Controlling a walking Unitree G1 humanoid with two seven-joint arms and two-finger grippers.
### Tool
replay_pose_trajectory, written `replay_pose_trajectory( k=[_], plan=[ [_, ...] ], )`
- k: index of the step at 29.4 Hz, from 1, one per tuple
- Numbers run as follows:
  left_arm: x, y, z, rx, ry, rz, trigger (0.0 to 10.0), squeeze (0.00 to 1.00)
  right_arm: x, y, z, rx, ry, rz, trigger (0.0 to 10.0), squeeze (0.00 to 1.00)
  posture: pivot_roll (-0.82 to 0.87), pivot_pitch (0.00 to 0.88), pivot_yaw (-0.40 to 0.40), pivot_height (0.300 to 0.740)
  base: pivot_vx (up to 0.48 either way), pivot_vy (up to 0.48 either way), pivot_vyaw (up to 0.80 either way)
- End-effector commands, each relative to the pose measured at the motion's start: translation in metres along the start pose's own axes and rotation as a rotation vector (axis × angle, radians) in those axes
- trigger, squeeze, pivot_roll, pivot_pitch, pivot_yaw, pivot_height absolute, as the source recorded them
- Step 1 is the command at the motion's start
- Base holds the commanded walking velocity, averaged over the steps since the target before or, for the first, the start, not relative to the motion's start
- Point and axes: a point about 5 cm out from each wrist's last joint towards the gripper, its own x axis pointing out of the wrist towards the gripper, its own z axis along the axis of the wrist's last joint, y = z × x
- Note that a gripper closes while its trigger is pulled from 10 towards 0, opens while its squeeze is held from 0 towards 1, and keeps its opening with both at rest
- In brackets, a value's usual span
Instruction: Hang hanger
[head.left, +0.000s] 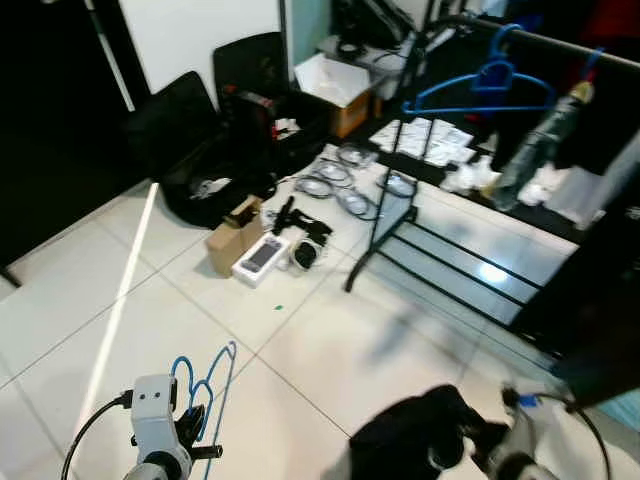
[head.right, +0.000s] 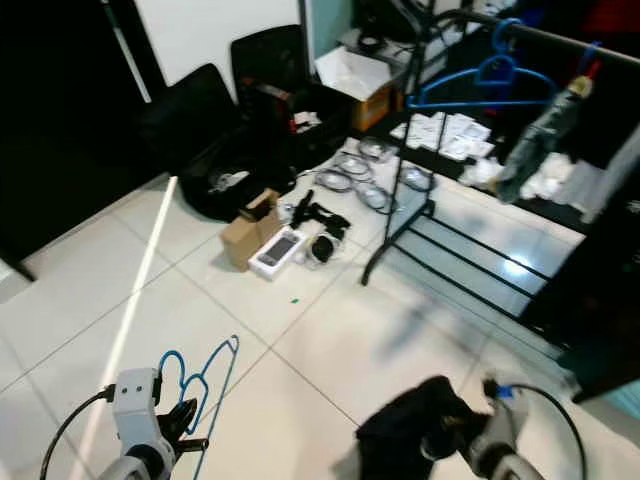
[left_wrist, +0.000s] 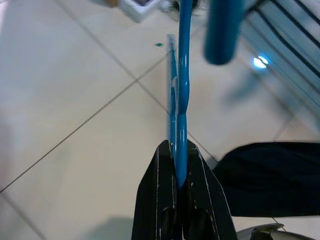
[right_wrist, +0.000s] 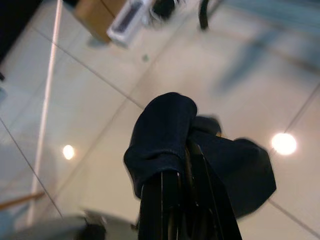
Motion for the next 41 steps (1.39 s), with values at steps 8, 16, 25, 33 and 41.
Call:
replay_pose_trajectory(
  k=[8, 16, 25, 33, 41],
  plan=[
    [-0.005, 0.002, -0.009, 0.013, 0.017, 0.015, 10.0, 0.00, -0.021, -0.017, -0.015, 0.031, 0.009, -0.043, 10.0, 0.00, 0.00, 0.157, -0.014, 0.740, 0.000, 0.000, 0.68],
    [-0.005, 0.008, -0.021, 0.010, 0.022, 0.023, 10.0, 0.00, -0.018, -0.009, -0.022, 0.021, 0.001, -0.016, 10.0, 0.00, 0.00, 0.144, -0.027, 0.740, 0.000, 0.000, 0.68],
    [-0.015, 0.034, -0.050, -0.005, 0.104, 0.061, 10.0, 0.00, -0.004, 0.003, -0.021, 0.006, -0.008, 0.010, 10.0, 0.00, 0.00, 0.155, -0.017, 0.740, 0.000, 0.000, 0.68],
    [-0.025, 0.049, -0.071, -0.021, 0.192, 0.092, 10.0, 0.00, 0.005, 0.003, -0.011, 0.009, -0.010, 0.005, 10.0, 0.00, 0.01, 0.155, -0.013, 0.740, 0.000, 0.000, 0.68],
    [-0.022, 0.043, -0.077, -0.025, 0.199, 0.088, 10.0, 0.00, 0.024, 0.014, 0.002, -0.017, -0.017, 0.024, 10.0, 0.00, 0.02, 0.137, -0.010, 0.740, 0.000, 0.000, 0.68]
  ],
)
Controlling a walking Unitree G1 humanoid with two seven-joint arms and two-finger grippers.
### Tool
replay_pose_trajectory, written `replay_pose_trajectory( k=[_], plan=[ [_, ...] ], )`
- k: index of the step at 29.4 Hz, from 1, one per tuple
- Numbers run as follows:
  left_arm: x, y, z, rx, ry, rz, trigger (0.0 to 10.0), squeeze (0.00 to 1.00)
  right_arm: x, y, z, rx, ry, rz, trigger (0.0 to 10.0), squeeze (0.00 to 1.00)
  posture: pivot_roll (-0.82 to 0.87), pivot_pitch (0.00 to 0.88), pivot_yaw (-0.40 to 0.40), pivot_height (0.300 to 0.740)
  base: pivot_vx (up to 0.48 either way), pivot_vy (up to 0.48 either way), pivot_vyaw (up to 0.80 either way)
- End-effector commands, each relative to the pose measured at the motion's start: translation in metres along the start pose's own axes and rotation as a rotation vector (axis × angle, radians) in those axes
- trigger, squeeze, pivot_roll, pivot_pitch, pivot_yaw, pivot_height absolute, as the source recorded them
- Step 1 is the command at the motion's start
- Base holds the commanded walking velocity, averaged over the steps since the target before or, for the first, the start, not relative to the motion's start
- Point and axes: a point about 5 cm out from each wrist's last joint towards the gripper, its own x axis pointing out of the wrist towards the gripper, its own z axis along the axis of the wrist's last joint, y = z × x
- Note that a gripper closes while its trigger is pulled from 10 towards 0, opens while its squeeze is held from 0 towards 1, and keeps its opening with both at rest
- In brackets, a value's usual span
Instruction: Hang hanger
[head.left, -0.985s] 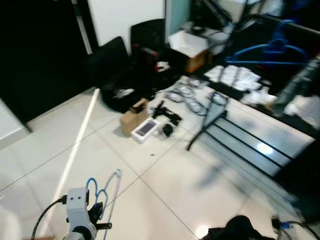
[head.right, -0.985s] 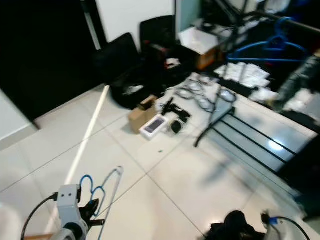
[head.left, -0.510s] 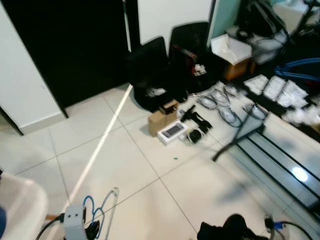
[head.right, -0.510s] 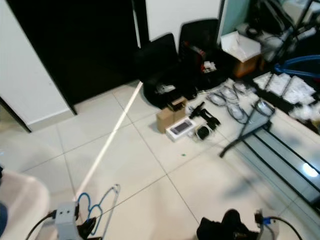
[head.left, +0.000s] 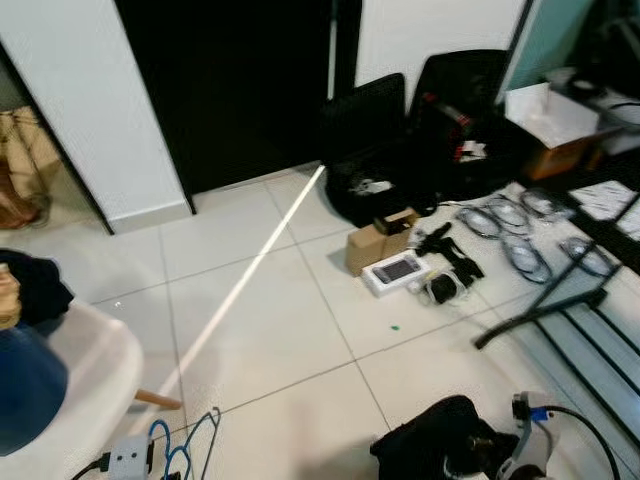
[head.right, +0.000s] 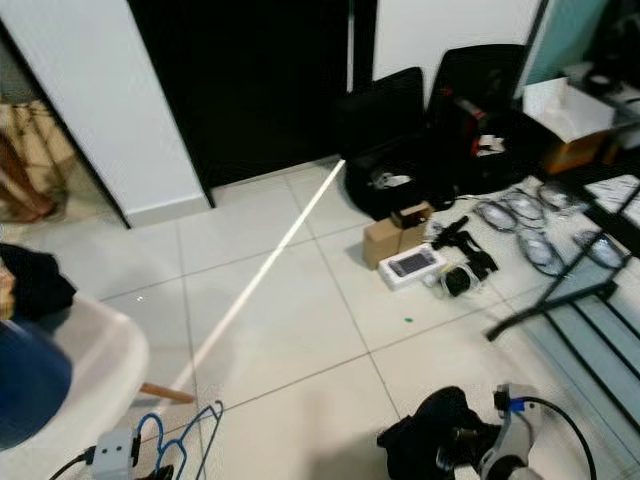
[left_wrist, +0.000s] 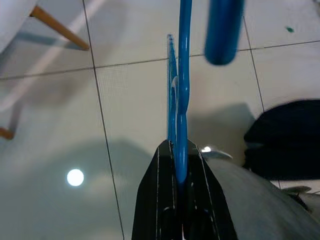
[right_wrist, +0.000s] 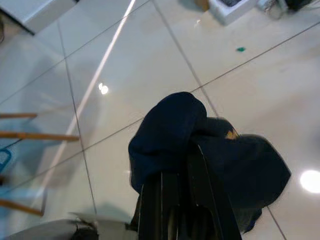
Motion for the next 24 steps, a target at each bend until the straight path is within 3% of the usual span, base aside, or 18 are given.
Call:
replay_pose_trajectory(
  k=[1, 11, 18, 24],
  plan=[
    [0.000, -0.001, -0.003, -0.002, 0.007, 0.003, 10.0, 0.00, 0.004, 0.004, -0.001, -0.013, 0.013, 0.004, 10.0, 0.00, 0.02, 0.137, -0.010, 0.740, 0.000, 0.000, 0.68],
    [0.011, -0.015, 0.003, -0.008, -0.004, -0.009, 10.0, 0.00, 0.011, 0.011, 0.002, -0.051, 0.024, 0.017, 10.0, 0.00, 0.02, 0.120, -0.021, 0.740, 0.000, 0.000, 0.68],
    [0.015, -0.005, 0.015, -0.014, -0.020, 0.003, 10.0, 0.00, 0.009, 0.011, 0.001, -0.058, 0.009, 0.031, 10.0, 0.00, 0.01, 0.126, -0.014, 0.740, 0.000, 0.000, 0.68],
    [0.018, -0.005, 0.020, -0.017, -0.026, 0.002, 10.0, 0.00, 0.023, 0.025, 0.008, -0.068, -0.008, 0.049, 10.0, 0.00, 0.01, 0.141, -0.019, 0.740, 0.000, 0.000, 0.68]
  ],
)
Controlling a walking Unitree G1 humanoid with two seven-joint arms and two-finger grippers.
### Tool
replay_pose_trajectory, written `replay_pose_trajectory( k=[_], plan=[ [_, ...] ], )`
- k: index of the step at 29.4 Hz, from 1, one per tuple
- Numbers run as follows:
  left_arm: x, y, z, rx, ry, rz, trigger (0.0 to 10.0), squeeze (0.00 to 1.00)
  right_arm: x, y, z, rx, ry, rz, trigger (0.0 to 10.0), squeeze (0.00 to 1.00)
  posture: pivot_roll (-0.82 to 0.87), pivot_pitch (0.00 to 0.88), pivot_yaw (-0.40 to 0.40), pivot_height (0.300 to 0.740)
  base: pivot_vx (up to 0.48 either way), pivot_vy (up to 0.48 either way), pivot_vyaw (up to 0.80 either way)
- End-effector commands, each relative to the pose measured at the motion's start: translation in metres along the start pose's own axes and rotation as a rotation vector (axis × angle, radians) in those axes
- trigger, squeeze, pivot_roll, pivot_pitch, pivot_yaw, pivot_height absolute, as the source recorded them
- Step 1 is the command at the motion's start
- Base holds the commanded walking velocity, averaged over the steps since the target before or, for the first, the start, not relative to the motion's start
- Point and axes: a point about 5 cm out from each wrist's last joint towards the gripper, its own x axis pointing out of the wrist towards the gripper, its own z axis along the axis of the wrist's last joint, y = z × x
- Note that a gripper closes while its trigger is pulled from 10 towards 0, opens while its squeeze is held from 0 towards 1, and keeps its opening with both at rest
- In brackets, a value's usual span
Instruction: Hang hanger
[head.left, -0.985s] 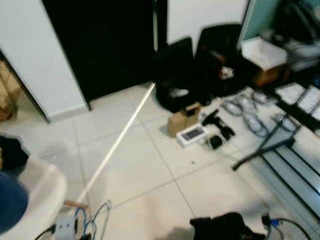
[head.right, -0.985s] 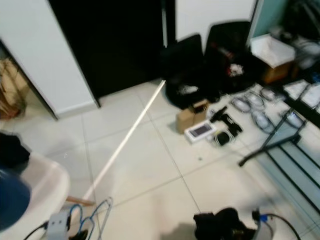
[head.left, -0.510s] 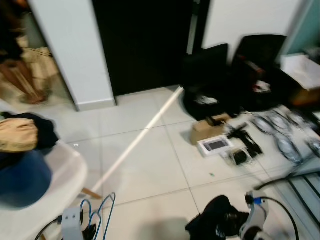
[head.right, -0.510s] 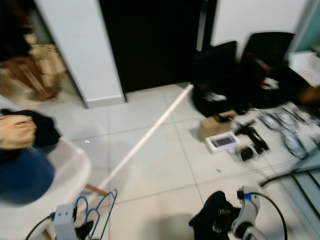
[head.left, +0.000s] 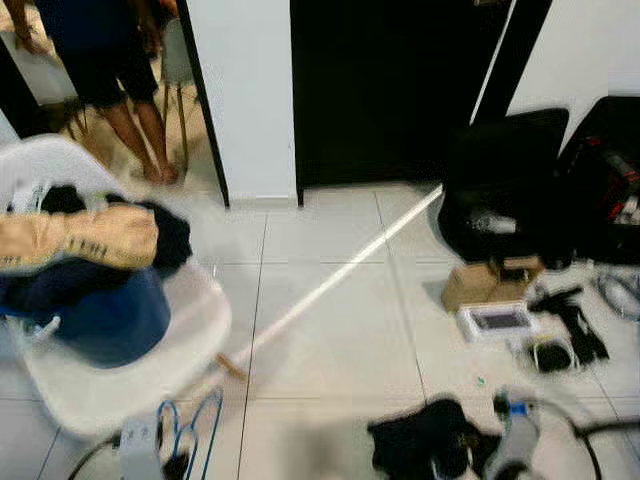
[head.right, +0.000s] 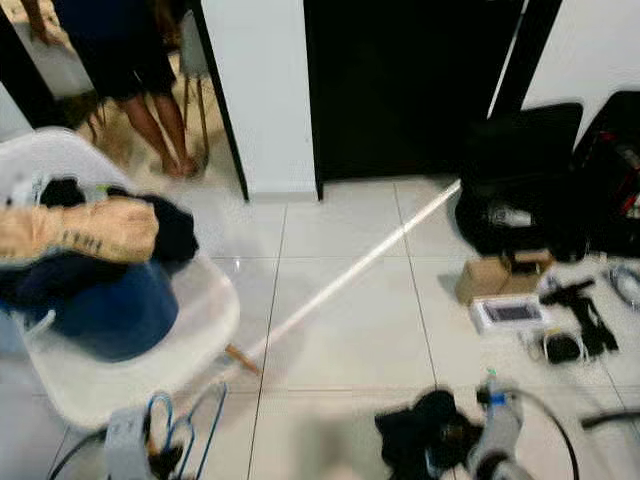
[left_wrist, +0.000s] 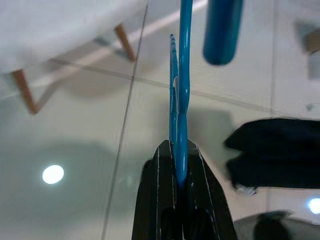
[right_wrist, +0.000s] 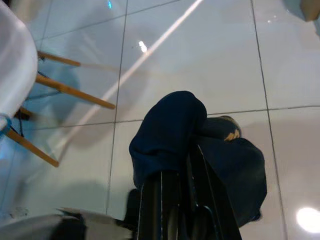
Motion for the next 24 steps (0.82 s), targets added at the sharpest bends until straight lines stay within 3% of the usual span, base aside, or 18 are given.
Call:
replay_pose_trajectory(
  k=[1, 24],
  plan=[
    [-0.006, 0.008, -0.008, -0.005, 0.036, 0.025, 10.0, 0.00, 0.007, 0.007, 0.006, -0.018, -0.019, 0.020, 10.0, 0.00, 0.01, 0.141, -0.019, 0.740, 0.000, 0.000, 0.68],
    [-0.006, 0.007, -0.009, -0.006, 0.031, 0.020, 10.0, 0.00, 0.004, 0.022, 0.012, -0.047, -0.083, 0.084, 10.0, 0.00, 0.02, 0.153, -0.020, 0.740, 0.000, 0.000, 0.68]
  ],
)
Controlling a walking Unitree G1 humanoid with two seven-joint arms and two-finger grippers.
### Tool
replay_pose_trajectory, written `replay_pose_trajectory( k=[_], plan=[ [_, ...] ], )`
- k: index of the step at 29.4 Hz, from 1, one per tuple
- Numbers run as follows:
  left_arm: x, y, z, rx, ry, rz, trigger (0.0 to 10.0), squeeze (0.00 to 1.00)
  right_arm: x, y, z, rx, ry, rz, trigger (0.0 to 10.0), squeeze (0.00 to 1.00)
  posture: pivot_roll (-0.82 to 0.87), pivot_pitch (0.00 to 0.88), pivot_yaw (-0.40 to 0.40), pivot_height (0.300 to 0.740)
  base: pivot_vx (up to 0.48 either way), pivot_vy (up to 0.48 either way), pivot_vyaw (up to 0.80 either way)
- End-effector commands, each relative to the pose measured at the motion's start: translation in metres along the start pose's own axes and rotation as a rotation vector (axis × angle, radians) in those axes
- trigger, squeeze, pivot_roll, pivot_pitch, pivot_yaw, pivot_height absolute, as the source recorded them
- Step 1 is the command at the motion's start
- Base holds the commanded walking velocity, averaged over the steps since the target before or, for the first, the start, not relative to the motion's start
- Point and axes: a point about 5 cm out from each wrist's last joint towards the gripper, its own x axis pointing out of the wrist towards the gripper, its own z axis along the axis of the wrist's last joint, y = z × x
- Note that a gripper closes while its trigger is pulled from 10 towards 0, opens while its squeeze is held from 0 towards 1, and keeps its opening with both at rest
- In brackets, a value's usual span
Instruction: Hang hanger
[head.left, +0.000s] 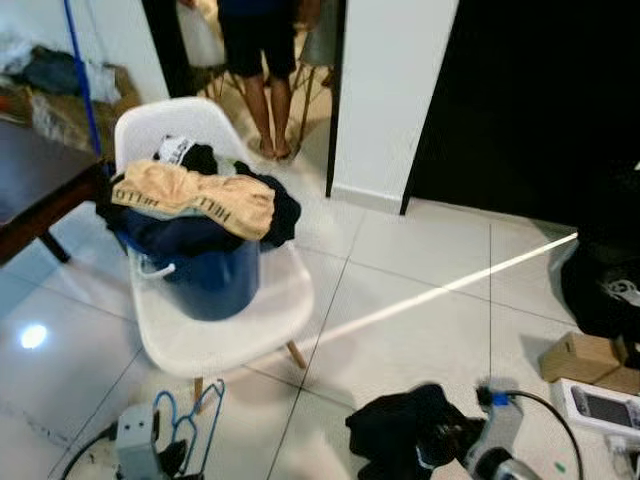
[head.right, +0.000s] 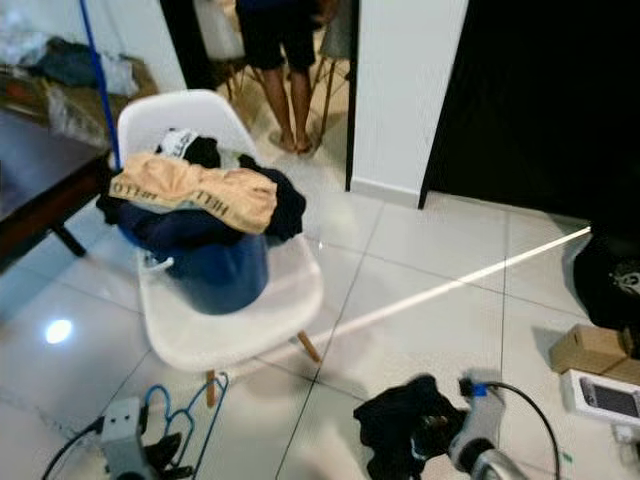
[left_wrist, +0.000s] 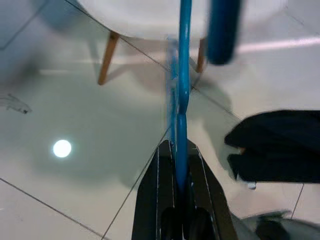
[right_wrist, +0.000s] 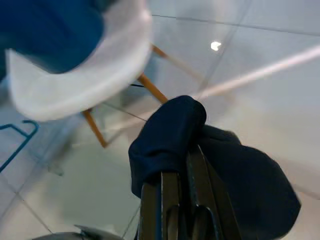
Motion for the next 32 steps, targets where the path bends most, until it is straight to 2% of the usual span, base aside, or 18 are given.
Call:
replay_pose_trajectory(
  k=[1, 15, 20, 23, 25, 26, 28, 29, 30, 31, 32],
  plan=[
    [-0.008, 0.004, -0.015, -0.002, 0.050, 0.013, 10.0, 0.00, -0.003, 0.000, -0.003, 0.007, 0.010, -0.001, 10.0, 0.00, 0.02, 0.153, -0.020, 0.740, 0.000, 0.000, 0.68],
    [-0.008, 0.003, -0.014, -0.003, 0.044, 0.011, 10.0, 0.00, -0.001, 0.009, 0.003, -0.024, 0.010, 0.057, 10.0, 0.00, 0.02, 0.151, -0.018, 0.740, 0.000, 0.000, 0.67],
    [-0.008, 0.003, -0.013, 0.001, 0.035, 0.013, 10.0, 0.00, 0.000, 0.006, 0.007, -0.063, 0.012, 0.068, 10.0, 0.00, 0.01, 0.152, -0.021, 0.740, 0.000, 0.000, 0.66],
    [-0.007, 0.005, -0.008, 0.018, 0.007, 0.025, 10.0, 0.00, 0.003, 0.002, 0.019, -0.091, -0.009, 0.073, 10.0, 0.00, 0.01, 0.152, -0.022, 0.740, 0.000, 0.000, 0.65],
    [-0.001, 0.011, 0.023, 0.048, -0.138, 0.010, 10.0, 0.00, 0.009, 0.006, 0.045, -0.123, -0.082, 0.116, 10.0, 0.00, 0.01, 0.153, -0.024, 0.740, 0.000, 0.000, 0.65],
    [-0.001, 0.011, 0.023, 0.048, -0.138, 0.010, 10.0, 0.00, 0.009, 0.006, 0.045, -0.123, -0.082, 0.116, 10.0, 0.00, 0.01, 0.153, -0.024, 0.740, 0.000, 0.000, 0.66],
    [0.001, 0.006, 0.059, 0.108, -0.297, -0.028, 10.0, 0.00, 0.011, 0.019, 0.072, -0.145, -0.157, 0.187, 10.0, 0.00, 0.01, 0.156, -0.025, 0.740, 0.000, 0.000, 0.65],
    [0.001, 0.006, 0.059, 0.108, -0.297, -0.028, 10.0, 0.00, 0.011, 0.019, 0.072, -0.145, -0.157, 0.187, 10.0, 0.00, 0.01, 0.156, -0.025, 0.740, 0.000, 0.000, 0.65],
    [-0.003, -0.005, 0.086, 0.144, -0.398, -0.060, 10.0, 0.00, 0.009, 0.031, 0.088, -0.148, -0.204, 0.248, 10.0, 0.00, 0.01, 0.157, -0.023, 0.740, 0.000, 0.000, 0.65],
    [-0.003, -0.005, 0.086, 0.144, -0.398, -0.060, 10.0, 0.00, 0.009, 0.031, 0.088, -0.148, -0.204, 0.248, 10.0, 0.00, 0.01, 0.157, -0.023, 0.740, 0.000, 0.000, 0.65],
    [-0.014, -0.020, 0.116, 0.176, -0.496, -0.092, 10.0, 0.00, 0.004, 0.045, 0.104, -0.150, -0.247, 0.327, 10.0, 0.00, 0.01, 0.155, -0.022, 0.740, 0.000, 0.000, 0.66]
  ],
)
